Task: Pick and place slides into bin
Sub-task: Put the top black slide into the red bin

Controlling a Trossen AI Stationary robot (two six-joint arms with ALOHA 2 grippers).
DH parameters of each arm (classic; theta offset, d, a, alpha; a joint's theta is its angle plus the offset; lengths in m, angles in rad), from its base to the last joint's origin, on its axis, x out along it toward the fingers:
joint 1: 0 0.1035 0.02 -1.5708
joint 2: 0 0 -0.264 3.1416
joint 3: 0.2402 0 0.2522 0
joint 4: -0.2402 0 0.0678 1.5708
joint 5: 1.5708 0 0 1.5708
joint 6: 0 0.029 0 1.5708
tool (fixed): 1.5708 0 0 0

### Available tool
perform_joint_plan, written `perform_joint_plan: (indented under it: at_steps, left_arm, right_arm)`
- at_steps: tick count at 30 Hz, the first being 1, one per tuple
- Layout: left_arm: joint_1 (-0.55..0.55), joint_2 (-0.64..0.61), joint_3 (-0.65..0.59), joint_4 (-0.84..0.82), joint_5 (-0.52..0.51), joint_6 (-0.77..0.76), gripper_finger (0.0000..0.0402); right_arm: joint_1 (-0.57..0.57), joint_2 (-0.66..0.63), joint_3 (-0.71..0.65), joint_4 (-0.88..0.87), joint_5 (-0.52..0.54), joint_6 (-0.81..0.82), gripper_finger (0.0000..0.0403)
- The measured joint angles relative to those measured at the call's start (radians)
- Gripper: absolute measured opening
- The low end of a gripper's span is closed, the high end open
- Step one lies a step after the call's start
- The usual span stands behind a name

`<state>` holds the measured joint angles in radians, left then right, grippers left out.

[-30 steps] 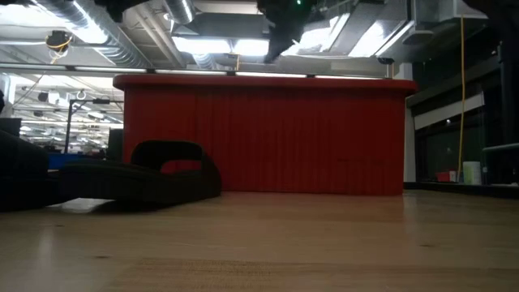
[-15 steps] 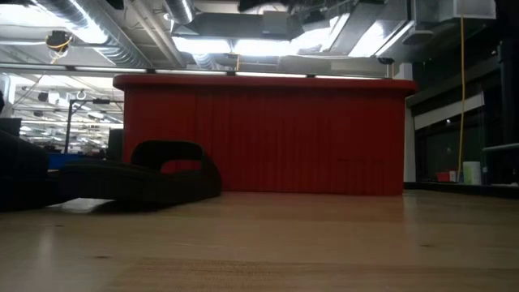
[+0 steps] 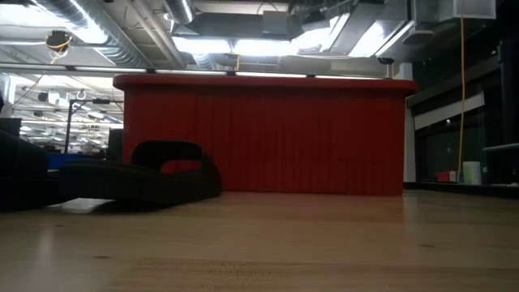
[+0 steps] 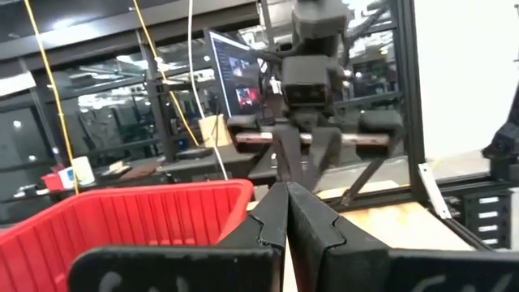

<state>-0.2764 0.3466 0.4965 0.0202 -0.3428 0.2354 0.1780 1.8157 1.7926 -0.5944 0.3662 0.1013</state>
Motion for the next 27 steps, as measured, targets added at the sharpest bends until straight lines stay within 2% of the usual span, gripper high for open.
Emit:
perform_joint_plan:
  at_steps: [4,9,13,20,27]
  left_arm:
    - [-0.012,0.0,0.0,-0.007,-0.003,-0.005,0.0002]
    - [-0.02,0.002,0.0,-0.013,-0.003,-0.012,0.0002]
    - [-0.021,0.043,0.0,-0.018,-0.007,-0.047,0.0002]
    - [-0.021,0.224,0.121,-0.059,-0.043,-0.051,0.0002]
    - [-0.021,0.423,0.286,-0.218,-0.047,-0.118,0.0002]
  right_arm:
    - [0.021,-0.093,-0.106,0.099,0.002,-0.002,0.0013]
    - [0.04,-0.234,-0.305,0.281,0.005,-0.002,0.0004]
    - [0.054,-0.34,-0.456,0.402,0.01,0.008,0.0015]
    - [0.062,-0.48,-0.583,0.433,0.008,0.008,0.0029]
    - [0.077,-0.606,-0.726,0.492,-0.005,-0.005,0.0029]
